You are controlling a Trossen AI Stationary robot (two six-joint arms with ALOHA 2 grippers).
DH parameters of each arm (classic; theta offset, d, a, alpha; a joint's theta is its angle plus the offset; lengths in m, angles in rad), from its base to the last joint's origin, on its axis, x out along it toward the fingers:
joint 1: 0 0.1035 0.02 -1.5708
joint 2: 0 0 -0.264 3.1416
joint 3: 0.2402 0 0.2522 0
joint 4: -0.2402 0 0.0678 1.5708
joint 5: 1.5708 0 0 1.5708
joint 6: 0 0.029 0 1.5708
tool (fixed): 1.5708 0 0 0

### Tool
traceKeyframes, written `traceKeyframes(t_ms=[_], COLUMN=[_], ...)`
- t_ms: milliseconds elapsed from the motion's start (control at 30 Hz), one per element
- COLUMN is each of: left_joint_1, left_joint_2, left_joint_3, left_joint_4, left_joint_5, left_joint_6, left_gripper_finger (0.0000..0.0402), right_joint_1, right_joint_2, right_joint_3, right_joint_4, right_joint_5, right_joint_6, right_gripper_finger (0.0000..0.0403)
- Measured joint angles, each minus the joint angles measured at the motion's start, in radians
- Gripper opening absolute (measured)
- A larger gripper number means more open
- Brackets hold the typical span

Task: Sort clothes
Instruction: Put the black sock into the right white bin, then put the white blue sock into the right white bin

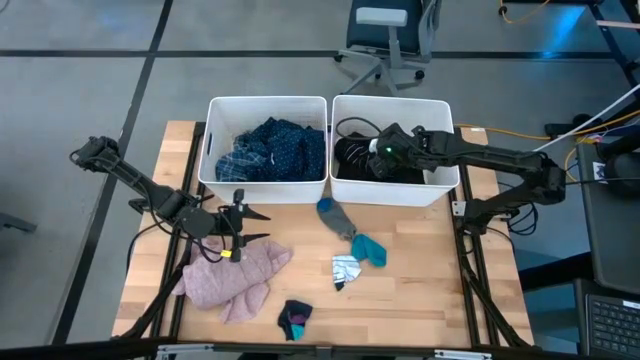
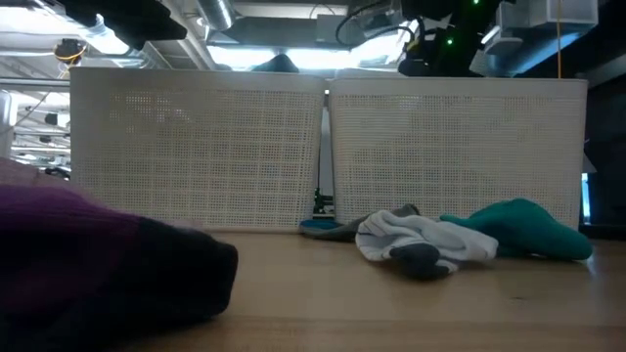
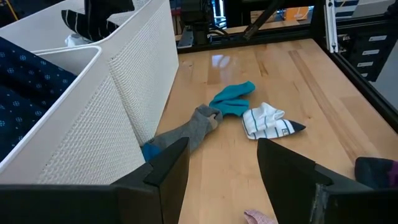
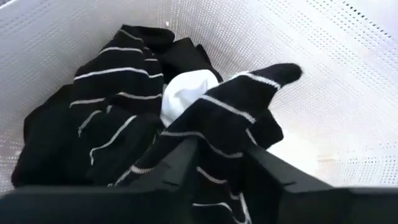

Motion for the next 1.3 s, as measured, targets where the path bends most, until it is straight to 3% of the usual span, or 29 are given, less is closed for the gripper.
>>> traceKeyframes(t_ms=[133, 300, 467, 667, 967, 1300], left_joint_1=[0.0, 0.0, 0.0, 0.0, 0.0, 0.0], left_joint_2=[0.0, 0.0, 0.0, 0.0, 0.0, 0.0], left_joint_3=[0.0, 0.0, 0.0, 0.0, 0.0, 0.0], left_joint_4=[0.0, 0.0, 0.0, -0.002, -0.002, -0.002], left_joint_5=[0.0, 0.0, 0.0, 0.0, 0.0, 0.0], left_joint_6=[0.0, 0.0, -0.006, -0.013, -0.019, -0.017], left_gripper_finger=[0.018, 0.018, 0.018, 0.018, 0.018, 0.018], right_joint_1=[0.002, 0.003, 0.048, 0.217, 0.515, 0.769], right_joint_2=[0.0, -0.001, -0.004, -0.007, 0.013, 0.013], right_joint_3=[0.033, 0.151, 0.279, 0.313, 0.199, -0.13], right_joint_4=[-0.036, -0.15, -0.206, -0.135, -0.068, 0.431], right_joint_5=[-0.017, -0.177, -0.261, -0.269, -0.201, -0.199], right_joint_6=[-0.001, 0.002, 0.07, 0.071, 0.076, 0.114], right_gripper_finger=[0.017, 0.0222, 0.024, 0.0244, 0.0244, 0.0244])
